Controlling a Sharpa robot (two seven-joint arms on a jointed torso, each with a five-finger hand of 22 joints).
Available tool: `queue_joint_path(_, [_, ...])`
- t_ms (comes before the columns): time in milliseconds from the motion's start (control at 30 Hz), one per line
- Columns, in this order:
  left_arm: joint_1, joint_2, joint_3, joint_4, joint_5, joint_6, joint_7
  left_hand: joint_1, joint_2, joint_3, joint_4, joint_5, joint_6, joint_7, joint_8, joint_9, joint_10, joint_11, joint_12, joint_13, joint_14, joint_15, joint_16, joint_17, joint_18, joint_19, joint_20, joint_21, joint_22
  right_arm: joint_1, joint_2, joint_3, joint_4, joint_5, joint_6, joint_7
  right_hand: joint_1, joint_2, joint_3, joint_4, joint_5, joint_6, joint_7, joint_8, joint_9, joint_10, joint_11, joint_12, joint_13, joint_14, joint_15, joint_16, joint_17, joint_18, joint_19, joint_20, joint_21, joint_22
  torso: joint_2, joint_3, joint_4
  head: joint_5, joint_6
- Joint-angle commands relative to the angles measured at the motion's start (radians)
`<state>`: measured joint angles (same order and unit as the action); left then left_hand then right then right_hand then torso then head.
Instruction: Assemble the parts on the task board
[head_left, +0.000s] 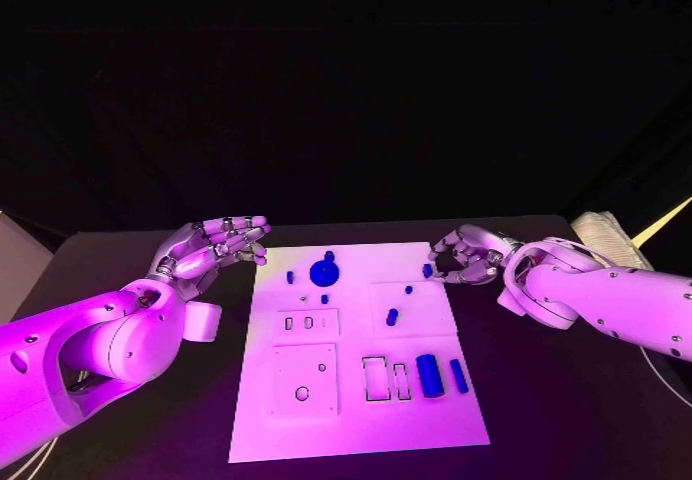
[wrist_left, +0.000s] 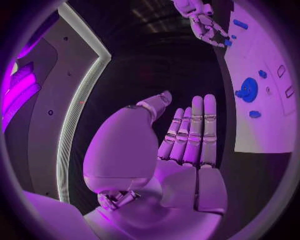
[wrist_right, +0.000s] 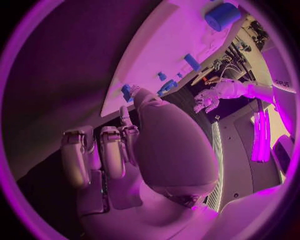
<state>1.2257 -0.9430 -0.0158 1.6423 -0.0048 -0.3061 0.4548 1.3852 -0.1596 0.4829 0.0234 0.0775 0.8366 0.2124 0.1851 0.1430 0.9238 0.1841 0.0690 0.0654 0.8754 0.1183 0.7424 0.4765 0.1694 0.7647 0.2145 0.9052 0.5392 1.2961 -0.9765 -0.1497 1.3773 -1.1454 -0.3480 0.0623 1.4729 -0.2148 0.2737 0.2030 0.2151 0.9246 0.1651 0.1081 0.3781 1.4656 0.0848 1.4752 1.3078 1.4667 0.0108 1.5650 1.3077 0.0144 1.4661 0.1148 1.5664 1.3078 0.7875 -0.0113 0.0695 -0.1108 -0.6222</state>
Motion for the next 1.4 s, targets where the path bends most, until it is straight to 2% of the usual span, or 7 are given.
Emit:
queue_joint_path(33, [0.001, 0.001, 0.001, 0.002, -0.001, 0.021, 0.009, -0.003, 0.003, 0.0, -0.004, -0.005, -0.005, 0.018, -0.004, -0.001, -0.006, 0.0, -0.003, -0.001, -0.007, 0.002, 0.005, -0.001, 0.013, -0.008, 0.0, 0.004, 0.001, -0.005, 0.01, 0.0, -0.008, -0.016, -0.008, -0.002, 0.007, -0.002, 0.008, -0.001, 0.005, 0.002, 0.002, -0.006, -0.001, 0.016, -0.003, -0.004, 0.169, 0.104, -0.002, 0.006, 0.263, -0.014, 0.105, -0.002, 0.004, 0.263, -0.001, 0.0006, -0.0025, 0.004, -0.003])
queue_joint_path(300, [0.001, -0.001, 0.001, 0.004, -0.001, 0.021, 0.007, -0.003, 0.003, 0.0, -0.004, -0.005, -0.005, 0.018, -0.004, -0.001, -0.006, 0.0, -0.003, -0.001, -0.007, 0.002, 0.005, -0.001, 0.013, -0.008, 0.0, 0.004, 0.001, -0.01, 0.035, 0.0, -0.031, -0.016, -0.012, -0.009, 0.004, 0.001, 0.011, 0.001, 0.007, 0.003, 0.003, -0.006, -0.002, 0.018, -0.002, -0.002, 0.171, 0.104, -0.001, 0.006, 0.263, -0.014, 0.105, -0.002, 0.004, 0.263, -0.002, -0.0003, -0.0009, 0.001, -0.007])
queue_joint_path(433, [0.001, -0.002, 0.001, 0.004, -0.001, 0.021, 0.007, -0.003, 0.003, 0.0, -0.004, -0.005, -0.005, 0.018, -0.004, -0.001, -0.006, 0.0, -0.003, -0.001, -0.007, 0.002, 0.005, -0.001, 0.013, -0.008, 0.0, 0.004, 0.001, -0.013, 0.042, 0.0, -0.039, -0.016, -0.015, -0.011, 0.002, 0.005, 0.015, 0.003, 0.009, 0.005, 0.003, -0.006, -0.002, 0.019, -0.002, -0.001, 0.172, 0.104, -0.001, 0.006, 0.263, -0.014, 0.105, -0.001, 0.004, 0.263, -0.002, 0.0001, -0.0001, 0.011, -0.005])
queue_joint_path(600, [0.001, -0.002, 0.001, 0.004, -0.001, 0.021, 0.006, -0.001, 0.003, 0.001, -0.008, -0.005, -0.005, 0.017, -0.003, -0.001, -0.006, 0.0, -0.001, 0.0, -0.009, 0.002, 0.007, -0.002, 0.013, -0.011, 0.001, 0.007, 0.002, -0.017, 0.048, 0.0, -0.043, -0.016, -0.021, -0.013, 0.002, 0.011, 0.027, 0.003, 0.01, 0.015, 0.002, -0.002, -0.002, 0.023, -0.003, 0.003, 0.176, 0.104, -0.001, 0.006, 0.263, -0.014, 0.105, -0.001, 0.004, 0.263, -0.002, 0.0006, -0.002, 0.01, -0.006])
queue_joint_path(867, [0.001, -0.003, 0.001, 0.004, -0.001, 0.021, 0.006, -0.001, 0.003, 0.001, -0.008, -0.005, -0.005, 0.017, -0.003, -0.001, -0.006, 0.0, -0.001, 0.0, -0.009, 0.002, 0.007, -0.002, 0.013, -0.011, 0.001, 0.007, 0.002, -0.02, 0.053, 0.0, -0.046, -0.016, -0.024, -0.016, -0.002, 0.018, 0.072, -0.002, 0.002, 0.067, -0.014, 0.022, 0.001, 0.033, -0.015, 0.012, 0.185, 0.104, -0.013, 0.006, 0.263, -0.014, 0.105, -0.01, 0.004, 0.263, -0.002, 0.0012, -0.0018, 0.009, -0.006])
queue_joint_path(1200, [0.001, -0.004, 0.001, 0.005, -0.001, 0.021, 0.005, -0.003, 0.004, 0.001, -0.007, -0.005, -0.005, 0.018, -0.003, -0.001, -0.006, 0.0, -0.001, 0.0, -0.009, 0.002, 0.008, -0.003, 0.013, -0.012, 0.001, 0.008, 0.003, -0.022, 0.057, 0.0, -0.047, -0.016, -0.03, -0.017, -0.006, 0.021, 0.097, -0.01, -0.005, 0.091, -0.026, 0.037, 0.003, 0.039, -0.025, 0.018, 0.19, 0.104, -0.025, 0.006, 0.263, -0.014, 0.105, -0.02, 0.004, 0.263, -0.002, 0.0013, -0.0019, 0.008, -0.007])
queue_joint_path(1400, [0.001, -0.005, 0.001, 0.005, -0.001, 0.021, 0.004, -0.003, 0.004, 0.001, -0.007, -0.005, -0.005, 0.018, -0.003, -0.001, -0.006, 0.0, -0.001, 0.0, -0.009, 0.002, 0.008, -0.003, 0.013, -0.012, 0.001, 0.008, 0.003, -0.022, 0.059, 0.0, -0.047, -0.016, -0.041, -0.019, -0.013, 0.017, 0.1, -0.01, -0.009, 0.093, -0.027, 0.039, 0.003, 0.041, -0.027, 0.019, 0.192, 0.104, -0.028, 0.006, 0.263, -0.014, 0.105, -0.023, 0.004, 0.263, -0.002, 0.0009, -0.0021, 0.008, -0.007])
